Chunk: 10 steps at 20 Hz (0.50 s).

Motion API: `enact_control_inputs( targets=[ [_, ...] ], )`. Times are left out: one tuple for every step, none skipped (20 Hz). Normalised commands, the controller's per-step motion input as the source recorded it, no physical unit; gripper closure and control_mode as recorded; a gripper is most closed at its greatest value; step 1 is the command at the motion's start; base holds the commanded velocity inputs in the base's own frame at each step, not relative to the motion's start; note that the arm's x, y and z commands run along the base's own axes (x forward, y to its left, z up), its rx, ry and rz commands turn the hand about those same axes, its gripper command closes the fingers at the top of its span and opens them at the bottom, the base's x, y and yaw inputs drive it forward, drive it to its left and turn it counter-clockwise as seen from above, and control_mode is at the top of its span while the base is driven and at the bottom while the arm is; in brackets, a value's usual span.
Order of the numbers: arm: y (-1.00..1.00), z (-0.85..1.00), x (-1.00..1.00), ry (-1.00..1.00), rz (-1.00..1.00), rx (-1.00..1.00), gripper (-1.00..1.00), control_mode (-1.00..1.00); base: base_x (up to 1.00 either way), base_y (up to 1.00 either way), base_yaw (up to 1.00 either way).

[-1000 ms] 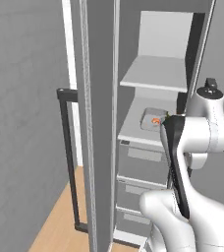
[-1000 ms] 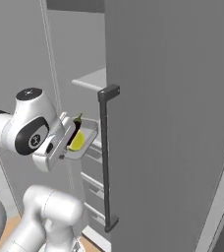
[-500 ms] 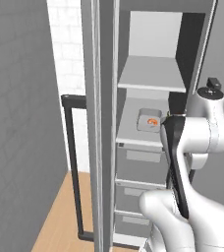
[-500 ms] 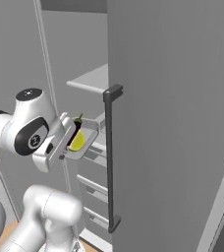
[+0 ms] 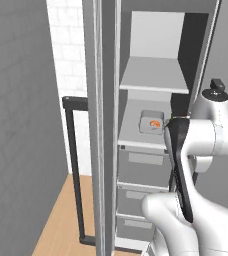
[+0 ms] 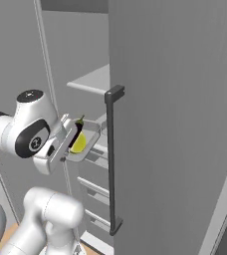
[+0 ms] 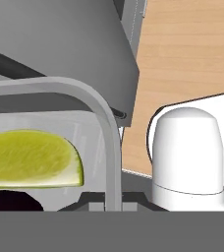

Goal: Take the meat container that has the shrimp and place it on the second highest rack of the freezer. Then take the vegetable container that has the lemon wedge and eggplant and place it on the highest rack of the freezer.

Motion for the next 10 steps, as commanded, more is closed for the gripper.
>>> enact_control_inputs(
  targets=[
    [0.0, 0.0, 0.0, 0.0, 0.0, 0.0, 1.0, 1.0, 0.64, 0.39, 0.05],
    [0.0, 0.0, 0.0, 0.0, 0.0, 0.0, 1.0, 1.0, 0.47, 0.44, 0.07],
    [0.0, 0.0, 0.0, 0.0, 0.0, 0.0, 1.0, 1.0, 0.38, 0.49, 0.06],
    [0.0, 0.0, 0.0, 0.0, 0.0, 0.0, 1.0, 1.0, 0.31, 0.53, 0.03],
    [0.0, 0.0, 0.0, 0.0, 0.0, 0.0, 1.0, 1.0, 0.24, 0.62, 0.0],
    [0.0, 0.0, 0.0, 0.0, 0.0, 0.0, 1.0, 1.0, 0.22, 0.61, 0.0],
    [0.0, 0.0, 0.0, 0.0, 0.0, 0.0, 1.0, 1.0, 0.15, 0.61, 0.01],
    [0.0, 0.0, 0.0, 0.0, 0.0, 0.0, 1.0, 1.0, 0.09, 0.64, 0.02],
    [0.0, 0.0, 0.0, 0.0, 0.0, 0.0, 1.0, 1.0, 0.11, 0.62, 0.01],
    [0.0, 0.0, 0.0, 0.0, 0.0, 0.0, 1.0, 1.0, 0.09, 0.66, 0.01]
  ],
)
